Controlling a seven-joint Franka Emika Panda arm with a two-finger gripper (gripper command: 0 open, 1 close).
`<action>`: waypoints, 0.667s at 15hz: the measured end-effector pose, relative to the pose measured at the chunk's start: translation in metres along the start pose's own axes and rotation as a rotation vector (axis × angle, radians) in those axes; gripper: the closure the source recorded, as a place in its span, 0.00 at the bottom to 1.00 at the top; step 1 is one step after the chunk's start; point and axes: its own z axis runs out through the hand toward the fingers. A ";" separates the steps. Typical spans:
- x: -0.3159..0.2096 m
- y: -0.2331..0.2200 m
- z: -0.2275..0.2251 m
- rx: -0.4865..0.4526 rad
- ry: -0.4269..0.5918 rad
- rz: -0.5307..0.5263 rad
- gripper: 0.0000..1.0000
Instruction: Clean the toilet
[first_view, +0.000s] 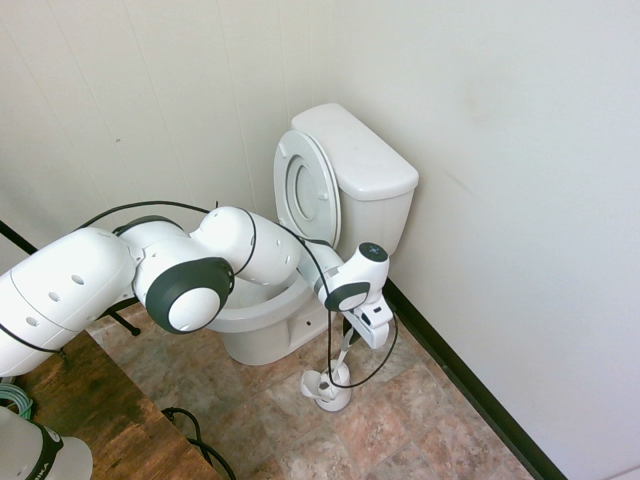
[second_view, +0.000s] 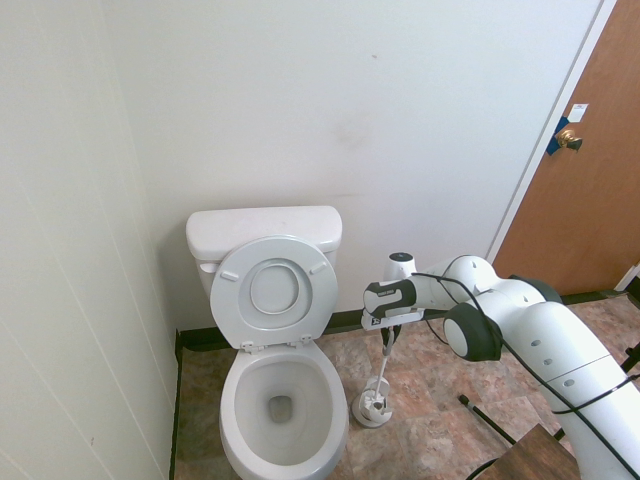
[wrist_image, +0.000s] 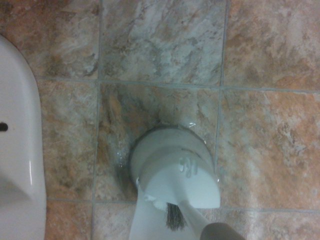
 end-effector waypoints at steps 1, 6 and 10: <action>-0.004 0.004 0.001 0.011 0.010 -0.001 1.00; -0.028 0.048 0.011 0.069 0.048 0.000 1.00; -0.029 0.048 0.011 0.069 0.048 0.000 1.00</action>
